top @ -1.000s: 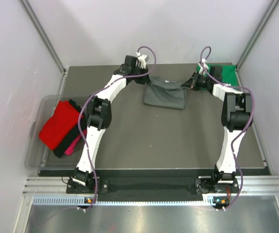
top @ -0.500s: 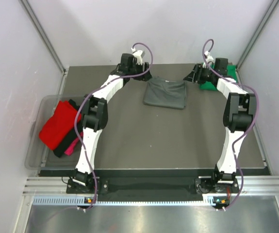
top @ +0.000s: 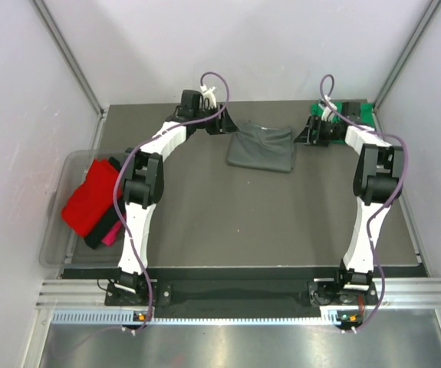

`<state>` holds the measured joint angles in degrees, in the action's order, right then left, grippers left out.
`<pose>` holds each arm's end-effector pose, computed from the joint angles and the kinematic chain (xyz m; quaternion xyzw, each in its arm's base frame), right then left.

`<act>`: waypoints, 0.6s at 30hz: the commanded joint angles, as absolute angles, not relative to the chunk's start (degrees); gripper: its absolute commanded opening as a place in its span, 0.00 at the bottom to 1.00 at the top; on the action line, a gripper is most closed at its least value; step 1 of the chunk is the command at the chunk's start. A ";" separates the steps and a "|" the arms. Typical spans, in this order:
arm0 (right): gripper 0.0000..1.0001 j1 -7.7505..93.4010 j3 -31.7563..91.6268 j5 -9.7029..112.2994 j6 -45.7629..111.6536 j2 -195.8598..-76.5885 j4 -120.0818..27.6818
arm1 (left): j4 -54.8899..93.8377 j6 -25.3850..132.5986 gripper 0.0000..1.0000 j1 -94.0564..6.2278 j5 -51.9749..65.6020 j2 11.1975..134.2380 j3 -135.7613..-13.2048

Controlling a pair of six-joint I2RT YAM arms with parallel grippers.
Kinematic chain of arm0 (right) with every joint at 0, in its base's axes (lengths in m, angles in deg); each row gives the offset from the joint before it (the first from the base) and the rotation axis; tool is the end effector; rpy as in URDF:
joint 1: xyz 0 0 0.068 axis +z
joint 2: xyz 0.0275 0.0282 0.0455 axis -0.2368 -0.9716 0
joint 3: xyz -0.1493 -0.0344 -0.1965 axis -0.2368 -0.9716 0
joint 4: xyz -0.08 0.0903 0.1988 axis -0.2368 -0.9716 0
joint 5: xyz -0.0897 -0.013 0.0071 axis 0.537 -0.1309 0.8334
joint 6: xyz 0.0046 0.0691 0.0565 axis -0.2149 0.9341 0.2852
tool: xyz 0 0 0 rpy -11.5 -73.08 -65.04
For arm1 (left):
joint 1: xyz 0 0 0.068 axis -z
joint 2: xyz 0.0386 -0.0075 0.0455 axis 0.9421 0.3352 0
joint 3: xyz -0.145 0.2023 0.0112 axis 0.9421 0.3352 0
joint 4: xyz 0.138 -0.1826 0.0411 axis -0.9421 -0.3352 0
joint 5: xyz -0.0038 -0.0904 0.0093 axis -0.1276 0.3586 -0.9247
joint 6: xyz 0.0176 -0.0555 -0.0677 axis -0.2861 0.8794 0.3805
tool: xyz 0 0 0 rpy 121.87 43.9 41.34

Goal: Fold and stack the t-shirts
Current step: Neatly place the folded tshirt to the corner

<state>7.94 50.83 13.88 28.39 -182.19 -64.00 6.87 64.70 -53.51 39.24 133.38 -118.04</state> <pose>0.4680 0.0095 0.1495 -0.0737 0.8722 0.3487 0.3349 0.4913 -0.2036 0.1927 0.1303 0.8230 -0.4412 0.3332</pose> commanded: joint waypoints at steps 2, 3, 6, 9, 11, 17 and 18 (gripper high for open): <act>0.70 8.34 54.41 9.37 27.01 -186.45 -66.43 | 12.18 69.45 0.59 -53.71 44.52 134.94 -116.40; 0.71 8.51 54.50 9.19 27.10 -187.41 -66.61 | 12.36 69.71 0.59 -53.80 44.61 135.21 -116.22; 0.72 8.95 54.93 8.05 27.71 -189.26 -66.87 | 12.45 70.33 0.59 -53.80 44.96 136.00 -116.05; 0.72 9.57 56.25 5.78 29.03 -191.45 -67.84 | 13.06 71.12 0.59 -54.07 44.96 136.97 -116.39; 0.73 9.92 56.60 4.28 30.61 -192.34 -67.67 | 13.41 71.73 0.59 -53.98 44.96 137.84 -116.48; 0.73 12.20 56.34 3.48 33.59 -193.57 -67.14 | 13.77 72.79 0.58 -54.07 44.78 139.52 -116.83; 0.73 12.38 56.17 3.57 35.17 -193.75 -66.88 | 13.59 72.79 0.58 -53.98 44.70 139.61 -116.84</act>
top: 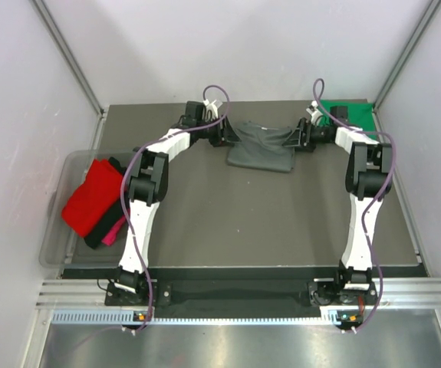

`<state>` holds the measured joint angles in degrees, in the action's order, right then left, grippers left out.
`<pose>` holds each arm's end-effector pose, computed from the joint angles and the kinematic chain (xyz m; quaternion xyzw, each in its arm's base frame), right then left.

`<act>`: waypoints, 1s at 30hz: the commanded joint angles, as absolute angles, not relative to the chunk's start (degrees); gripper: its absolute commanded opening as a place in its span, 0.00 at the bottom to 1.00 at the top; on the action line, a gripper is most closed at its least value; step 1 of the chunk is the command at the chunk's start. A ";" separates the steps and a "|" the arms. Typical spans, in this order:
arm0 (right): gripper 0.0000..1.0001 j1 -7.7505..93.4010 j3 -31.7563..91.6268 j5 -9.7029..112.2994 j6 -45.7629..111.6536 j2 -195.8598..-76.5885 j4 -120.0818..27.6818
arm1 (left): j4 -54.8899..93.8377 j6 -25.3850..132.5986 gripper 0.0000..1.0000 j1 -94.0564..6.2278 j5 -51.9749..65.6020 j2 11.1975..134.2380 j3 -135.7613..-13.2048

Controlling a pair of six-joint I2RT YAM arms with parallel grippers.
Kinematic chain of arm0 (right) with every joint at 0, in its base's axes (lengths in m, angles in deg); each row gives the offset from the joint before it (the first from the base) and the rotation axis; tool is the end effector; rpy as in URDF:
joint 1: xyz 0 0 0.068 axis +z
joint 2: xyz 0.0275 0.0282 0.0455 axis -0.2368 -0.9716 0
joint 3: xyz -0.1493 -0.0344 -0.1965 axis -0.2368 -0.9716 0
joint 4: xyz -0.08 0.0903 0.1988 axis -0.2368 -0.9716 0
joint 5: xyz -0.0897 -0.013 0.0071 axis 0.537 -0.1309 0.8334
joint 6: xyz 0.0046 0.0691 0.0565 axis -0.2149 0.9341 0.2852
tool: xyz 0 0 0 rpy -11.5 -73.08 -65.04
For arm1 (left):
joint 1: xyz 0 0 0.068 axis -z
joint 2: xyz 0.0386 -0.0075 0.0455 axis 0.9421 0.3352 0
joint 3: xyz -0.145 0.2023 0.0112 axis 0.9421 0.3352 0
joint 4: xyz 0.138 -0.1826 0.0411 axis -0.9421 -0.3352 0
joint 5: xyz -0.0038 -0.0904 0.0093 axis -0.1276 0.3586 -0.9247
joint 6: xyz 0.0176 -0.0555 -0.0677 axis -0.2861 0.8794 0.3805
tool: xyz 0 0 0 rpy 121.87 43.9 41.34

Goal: Fold and stack the t-shirts
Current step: Neatly place the folded tshirt to the corner

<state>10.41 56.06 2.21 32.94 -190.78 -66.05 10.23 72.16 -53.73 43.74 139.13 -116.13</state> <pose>0.4740 0.0395 0.1159 -0.0713 0.8472 0.4603 0.2555 0.4931 -0.2068 0.1392 0.0798 0.8345 -0.4819 0.2548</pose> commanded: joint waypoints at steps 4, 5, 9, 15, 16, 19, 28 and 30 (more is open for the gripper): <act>0.73 13.26 55.12 4.71 37.47 -193.75 -66.61 | 13.94 73.58 0.58 -53.98 44.78 140.31 -117.01; 0.73 13.26 55.02 4.62 37.47 -193.75 -66.78 | 13.94 73.67 0.58 -53.98 44.78 140.40 -117.01; 0.72 15.46 54.85 4.54 39.13 -194.36 -66.17 | 14.12 73.93 0.57 -53.98 44.69 140.66 -116.92; 0.54 15.46 55.20 4.80 41.33 -195.94 -65.12 | 13.59 73.67 0.57 -53.89 44.43 139.96 -116.22; 0.49 15.46 55.11 5.06 41.68 -195.77 -64.86 | 13.42 73.49 0.56 -53.89 44.26 139.78 -116.13; 0.32 14.93 55.20 6.11 41.95 -194.72 -65.11 | 12.71 73.49 0.56 -54.24 44.43 138.21 -115.34; 0.09 14.40 67.32 18.50 20.52 -186.46 -83.56 | 8.76 69.28 0.54 -55.74 44.08 131.17 -110.86; 0.04 14.40 69.16 23.05 16.30 -185.05 -85.93 | 7.36 68.05 0.54 -56.00 43.82 129.95 -110.42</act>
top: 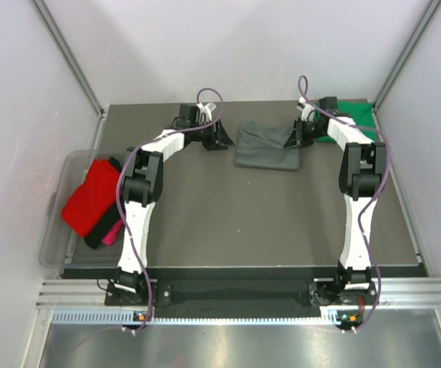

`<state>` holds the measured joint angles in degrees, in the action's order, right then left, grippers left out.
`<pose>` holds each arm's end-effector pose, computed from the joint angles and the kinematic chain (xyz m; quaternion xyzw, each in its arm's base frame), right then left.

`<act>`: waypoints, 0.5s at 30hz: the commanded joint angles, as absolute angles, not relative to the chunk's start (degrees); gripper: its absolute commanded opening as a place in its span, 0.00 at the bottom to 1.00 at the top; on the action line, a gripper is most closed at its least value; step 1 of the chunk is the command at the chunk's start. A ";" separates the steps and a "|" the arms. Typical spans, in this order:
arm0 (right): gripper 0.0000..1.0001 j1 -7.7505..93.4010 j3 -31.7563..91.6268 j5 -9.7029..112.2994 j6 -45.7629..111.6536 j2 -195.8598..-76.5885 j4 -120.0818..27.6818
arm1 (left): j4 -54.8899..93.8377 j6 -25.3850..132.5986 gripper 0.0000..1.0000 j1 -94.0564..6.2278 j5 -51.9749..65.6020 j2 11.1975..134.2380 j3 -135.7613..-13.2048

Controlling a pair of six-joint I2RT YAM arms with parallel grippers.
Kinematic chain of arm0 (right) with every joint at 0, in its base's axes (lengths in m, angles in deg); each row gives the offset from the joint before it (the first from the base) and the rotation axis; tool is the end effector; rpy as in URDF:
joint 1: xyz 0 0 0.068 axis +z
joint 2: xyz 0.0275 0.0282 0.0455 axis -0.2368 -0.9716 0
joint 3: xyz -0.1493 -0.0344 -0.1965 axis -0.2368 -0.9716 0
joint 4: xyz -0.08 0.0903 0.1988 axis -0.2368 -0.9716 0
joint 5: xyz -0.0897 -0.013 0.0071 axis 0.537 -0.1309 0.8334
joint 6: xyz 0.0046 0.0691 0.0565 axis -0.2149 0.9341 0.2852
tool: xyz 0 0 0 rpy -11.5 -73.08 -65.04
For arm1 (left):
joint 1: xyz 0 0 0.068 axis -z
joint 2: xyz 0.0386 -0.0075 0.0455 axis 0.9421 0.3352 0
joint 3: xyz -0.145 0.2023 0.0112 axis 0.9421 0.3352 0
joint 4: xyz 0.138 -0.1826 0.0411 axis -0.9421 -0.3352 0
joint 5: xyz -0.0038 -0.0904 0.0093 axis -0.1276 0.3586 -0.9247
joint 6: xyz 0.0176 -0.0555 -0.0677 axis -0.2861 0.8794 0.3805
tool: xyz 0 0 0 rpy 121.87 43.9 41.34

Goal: Fold and stack the t-shirts
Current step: Neatly place the folded tshirt to the corner

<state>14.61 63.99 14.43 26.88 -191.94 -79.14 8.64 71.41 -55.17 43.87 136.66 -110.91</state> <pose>0.4756 0.0635 0.1193 -0.0973 0.8952 0.3697 0.2292 0.4835 -0.1905 0.1291 0.0604 0.8485 -0.4718 0.2320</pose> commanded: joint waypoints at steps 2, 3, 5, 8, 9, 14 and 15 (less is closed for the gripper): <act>0.01 14.40 69.35 27.27 13.32 -183.38 -86.38 | 6.48 67.17 0.54 -56.09 43.38 128.98 -109.37; 0.01 14.40 69.26 28.34 12.43 -182.94 -86.47 | 6.12 66.47 0.54 -56.09 43.29 128.19 -109.10; 0.00 14.31 69.44 31.58 11.11 -181.88 -86.65 | 5.77 65.50 0.54 -56.09 42.94 126.70 -107.96; 0.00 14.22 70.05 35.10 10.66 -181.00 -85.86 | 5.59 64.53 0.54 -56.09 42.50 124.41 -106.55; 0.00 12.31 70.49 35.64 10.66 -180.92 -85.16 | 5.24 64.09 0.54 -56.09 42.24 123.97 -106.20; 0.00 10.36 77.76 37.58 12.33 -182.84 -84.28 | 5.42 62.86 0.54 -56.09 40.65 120.19 -103.83; 0.00 9.84 79.18 37.93 12.42 -183.37 -84.62 | 5.50 62.68 0.54 -56.09 40.48 119.75 -102.87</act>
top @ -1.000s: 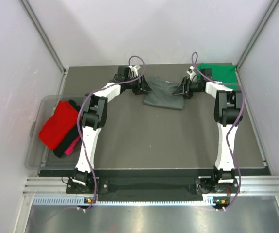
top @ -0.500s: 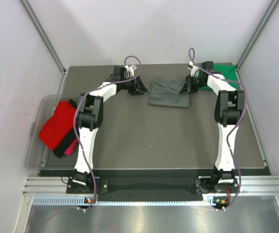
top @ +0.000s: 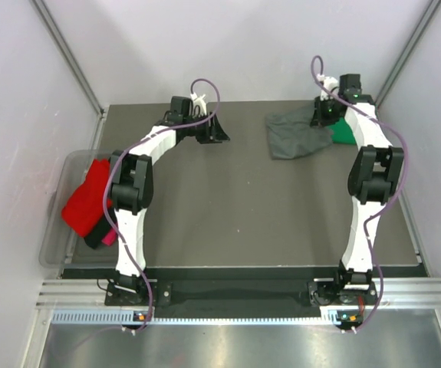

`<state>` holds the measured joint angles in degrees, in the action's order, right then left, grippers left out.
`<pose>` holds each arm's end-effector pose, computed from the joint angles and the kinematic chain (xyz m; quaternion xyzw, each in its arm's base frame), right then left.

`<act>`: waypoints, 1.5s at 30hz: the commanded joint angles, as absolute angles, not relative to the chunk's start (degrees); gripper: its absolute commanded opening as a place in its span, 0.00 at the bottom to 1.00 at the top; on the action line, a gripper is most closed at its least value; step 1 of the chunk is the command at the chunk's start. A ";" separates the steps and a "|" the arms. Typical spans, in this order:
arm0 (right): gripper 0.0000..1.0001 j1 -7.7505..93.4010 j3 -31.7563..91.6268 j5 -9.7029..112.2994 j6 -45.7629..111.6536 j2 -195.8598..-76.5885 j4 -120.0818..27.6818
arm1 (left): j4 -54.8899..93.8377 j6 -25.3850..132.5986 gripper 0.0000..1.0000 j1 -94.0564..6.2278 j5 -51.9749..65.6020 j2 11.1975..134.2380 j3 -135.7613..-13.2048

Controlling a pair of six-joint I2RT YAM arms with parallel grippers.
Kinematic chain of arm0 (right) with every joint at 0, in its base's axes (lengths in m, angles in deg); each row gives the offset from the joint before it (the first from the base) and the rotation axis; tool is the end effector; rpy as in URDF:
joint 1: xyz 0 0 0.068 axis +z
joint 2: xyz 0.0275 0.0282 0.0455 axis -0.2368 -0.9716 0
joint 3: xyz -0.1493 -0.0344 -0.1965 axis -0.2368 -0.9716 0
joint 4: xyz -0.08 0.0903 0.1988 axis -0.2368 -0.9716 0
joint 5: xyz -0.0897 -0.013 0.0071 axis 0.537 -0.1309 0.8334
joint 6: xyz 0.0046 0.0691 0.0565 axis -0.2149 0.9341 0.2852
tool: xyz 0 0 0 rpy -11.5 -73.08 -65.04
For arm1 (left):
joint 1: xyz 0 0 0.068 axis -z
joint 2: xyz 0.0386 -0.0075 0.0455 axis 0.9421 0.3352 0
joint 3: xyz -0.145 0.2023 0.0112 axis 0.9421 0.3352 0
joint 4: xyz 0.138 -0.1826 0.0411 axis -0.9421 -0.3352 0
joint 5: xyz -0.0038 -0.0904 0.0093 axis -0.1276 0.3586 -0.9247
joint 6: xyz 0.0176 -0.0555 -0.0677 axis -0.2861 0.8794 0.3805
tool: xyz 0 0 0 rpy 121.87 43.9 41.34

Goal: Fold and stack the t-shirts
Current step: Neatly place the folded tshirt to the corner

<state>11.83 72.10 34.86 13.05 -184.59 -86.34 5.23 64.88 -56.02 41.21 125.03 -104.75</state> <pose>0.4842 0.0168 0.1977 -0.1574 0.9148 0.1548 0.3383 0.4620 -0.1743 0.1853 0.0990 0.8448 -0.4408 0.2868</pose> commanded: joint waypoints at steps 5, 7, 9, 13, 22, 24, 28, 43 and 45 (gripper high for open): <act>0.00 7.82 86.30 39.95 12.95 -186.89 -84.28 | 5.68 61.10 0.55 -56.00 38.81 117.02 -100.05; 0.00 7.20 87.10 40.04 13.30 -187.07 -83.75 | 5.68 60.75 0.55 -56.00 38.54 116.76 -99.70; 0.00 6.50 87.45 40.04 13.56 -187.07 -83.05 | 5.77 60.66 0.55 -55.82 38.37 116.58 -99.43; 0.00 5.35 87.81 40.31 14.00 -187.07 -82.52 | 5.68 60.40 0.55 -55.03 38.02 116.67 -99.43; 0.00 2.10 89.91 42.23 13.39 -188.03 -80.94 | 5.07 58.99 0.55 -52.66 37.14 116.84 -99.35; 0.00 1.49 90.35 42.68 12.95 -188.91 -80.15 | 4.89 58.55 0.55 -52.48 36.70 116.84 -99.43; 0.00 0.96 91.32 44.69 12.16 -190.84 -78.66 | 4.45 57.76 0.55 -52.13 36.08 117.02 -99.26; 0.00 0.78 93.52 55.86 9.35 -196.03 -69.42 | 2.87 54.86 0.55 -50.11 33.01 116.67 -98.73; 0.00 0.78 93.69 57.00 8.99 -196.47 -68.99 | 2.78 54.68 0.55 -49.94 32.74 116.67 -98.64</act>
